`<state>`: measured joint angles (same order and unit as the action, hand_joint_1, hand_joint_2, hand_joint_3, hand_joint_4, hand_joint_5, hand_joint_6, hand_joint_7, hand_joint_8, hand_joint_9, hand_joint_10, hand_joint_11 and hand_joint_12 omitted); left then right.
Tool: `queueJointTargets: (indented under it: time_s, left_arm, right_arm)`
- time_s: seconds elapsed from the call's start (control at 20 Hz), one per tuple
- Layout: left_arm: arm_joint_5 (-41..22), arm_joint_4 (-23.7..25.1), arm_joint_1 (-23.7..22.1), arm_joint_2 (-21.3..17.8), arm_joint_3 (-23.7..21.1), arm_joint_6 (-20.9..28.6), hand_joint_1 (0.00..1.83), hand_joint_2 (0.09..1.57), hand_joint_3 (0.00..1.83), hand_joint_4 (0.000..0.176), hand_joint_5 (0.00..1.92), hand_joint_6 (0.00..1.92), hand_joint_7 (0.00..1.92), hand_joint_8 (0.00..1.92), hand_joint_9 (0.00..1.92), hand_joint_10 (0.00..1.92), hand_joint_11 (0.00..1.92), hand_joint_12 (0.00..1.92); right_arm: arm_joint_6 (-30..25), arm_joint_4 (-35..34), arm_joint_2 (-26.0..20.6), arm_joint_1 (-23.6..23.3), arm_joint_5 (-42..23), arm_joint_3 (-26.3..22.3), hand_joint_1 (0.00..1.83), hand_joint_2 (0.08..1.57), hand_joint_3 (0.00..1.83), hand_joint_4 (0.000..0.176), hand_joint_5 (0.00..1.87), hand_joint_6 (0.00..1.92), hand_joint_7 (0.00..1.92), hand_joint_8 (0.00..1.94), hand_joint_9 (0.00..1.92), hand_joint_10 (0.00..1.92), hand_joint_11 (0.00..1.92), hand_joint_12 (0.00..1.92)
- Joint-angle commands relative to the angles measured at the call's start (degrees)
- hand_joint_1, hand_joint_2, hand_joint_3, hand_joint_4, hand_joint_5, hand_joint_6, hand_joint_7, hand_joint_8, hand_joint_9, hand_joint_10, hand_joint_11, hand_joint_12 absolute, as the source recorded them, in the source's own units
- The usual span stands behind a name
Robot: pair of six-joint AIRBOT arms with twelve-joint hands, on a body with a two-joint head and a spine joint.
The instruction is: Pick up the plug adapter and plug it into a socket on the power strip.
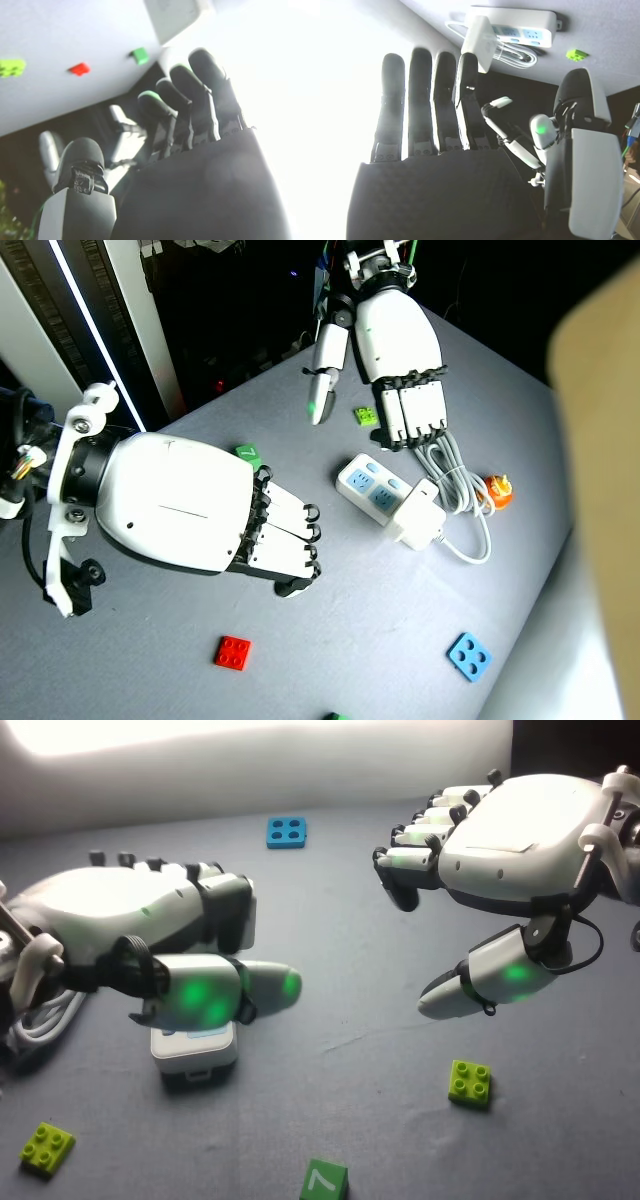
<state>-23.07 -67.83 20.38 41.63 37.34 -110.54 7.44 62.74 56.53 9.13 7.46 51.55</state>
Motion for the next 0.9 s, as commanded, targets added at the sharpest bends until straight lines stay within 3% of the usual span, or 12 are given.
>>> queueJointTargets:
  time_s: [0.0,0.05,0.1,0.15,0.2,0.25,0.3,0.35,0.45,0.55,0.65,0.85]
  left_arm:
    - [-2.7,1.9,-0.9,-0.4,-0.2,0.3,0.03,1.27,0.00,0.000,0.40,1.78,0.44,1.91,0.38,1.92,0.35,1.92]
    - [-2.7,1.9,-1.0,-0.3,-0.3,0.3,0.03,1.27,0.00,0.000,0.40,1.78,0.44,1.91,0.38,1.92,0.35,1.92]
    - [-2.3,1.9,-1.1,-0.3,-0.2,0.3,0.04,1.27,0.00,0.000,0.81,1.55,0.87,1.57,0.72,1.79,0.62,1.92]
    - [-2.3,1.9,-1.1,-0.3,-0.1,0.3,0.04,1.27,0.00,0.000,0.81,1.55,0.87,1.57,0.72,1.79,0.62,1.92]
    - [-1.0,1.9,-2.1,-0.3,0.4,-0.1,0.29,1.24,0.00,0.000,1.25,1.83,1.27,1.83,1.22,1.89,1.17,1.92]
    - [-1.0,1.9,-2.6,-0.3,0.4,-0.5,0.29,1.24,0.00,0.000,1.25,1.83,1.27,1.83,1.22,1.89,1.17,1.92]
    - [-1.0,1.9,-3.2,-0.3,0.4,-0.9,0.35,1.26,0.00,0.000,1.39,1.90,1.43,1.90,1.44,1.91,1.42,1.92]
    - [-1.1,1.9,-3.7,-0.3,0.4,-1.3,0.36,1.32,0.00,0.124,1.49,1.92,1.53,1.92,1.55,1.92,1.54,1.92]
    - [-1.8,1.9,-5.5,-0.2,0.0,-3.5,0.37,1.40,0.02,0.172,1.48,1.92,1.53,1.92,1.56,1.92,1.60,1.92]
    - [-2.4,1.9,-6.1,-0.2,-0.4,-3.6,0.86,1.45,0.00,0.176,1.49,1.92,1.57,1.92,1.62,1.92,1.68,1.92]
    - [-2.0,1.9,-6.4,-0.2,-0.4,-3.6,1.18,1.42,0.00,0.176,1.44,1.92,1.54,1.92,1.59,1.92,1.66,1.92]
    - [-1.2,1.9,-6.4,-0.3,-0.4,-3.5,1.18,1.41,0.00,0.176,1.44,1.92,1.53,1.92,1.56,1.92,1.59,1.92]
  right_arm:
    - [0.3,0.7,-0.6,-1.1,-3.2,-0.3,0.36,0.99,0.00,0.000,0.07,1.91,0.00,1.94,0.12,1.92,0.20,1.92]
    - [0.7,0.7,-0.8,-1.4,-3.7,-0.4,0.36,0.99,0.00,0.000,0.07,1.91,0.00,1.94,0.12,1.92,0.20,1.92]
    - [1.4,0.7,-1.3,-1.6,-4.7,-0.8,0.37,1.00,0.00,0.000,0.35,1.92,0.20,1.94,0.33,1.92,0.45,1.92]
    - [2.6,0.7,-1.9,-1.5,-6.3,-1.2,0.37,1.00,0.00,0.000,0.35,1.92,0.20,1.94,0.33,1.92,0.45,1.92]
    - [5.1,0.7,-4.0,-1.2,-10.3,-2.3,0.33,1.03,0.00,0.000,0.59,1.92,0.64,1.94,0.75,1.92,0.88,1.92]
    - [5.3,0.7,-4.3,-1.2,-10.6,-2.4,0.33,1.03,0.00,0.000,0.59,1.92,0.64,1.94,0.75,1.92,0.88,1.92]
    - [5.3,0.7,-4.5,-1.4,-10.6,-2.4,0.34,1.07,0.01,0.000,0.87,1.92,1.02,1.94,1.11,1.92,1.25,1.92]
    - [5.2,0.7,-4.7,-1.5,-10.3,-2.4,0.32,1.10,0.00,0.000,1.12,1.92,1.28,1.94,1.34,1.92,1.44,1.92]
    - [3.9,0.7,-5.2,-1.7,-8.9,-2.4,0.33,1.13,0.01,0.000,1.24,1.92,1.38,1.94,1.41,1.92,1.44,1.92]
    - [3.7,0.7,-5.9,-1.6,-9.0,-2.5,0.38,1.33,0.01,0.000,1.30,1.92,1.47,1.94,1.50,1.92,1.49,1.92]
    - [3.7,0.7,-6.8,-1.5,-10.1,-2.6,0.70,1.38,0.00,0.000,1.29,1.92,1.49,1.94,1.52,1.92,1.52,1.92]
    - [5.1,0.7,-8.7,-1.2,-14.2,-2.6,0.98,1.38,0.00,0.014,1.28,1.92,1.50,1.94,1.55,1.92,1.56,1.92]
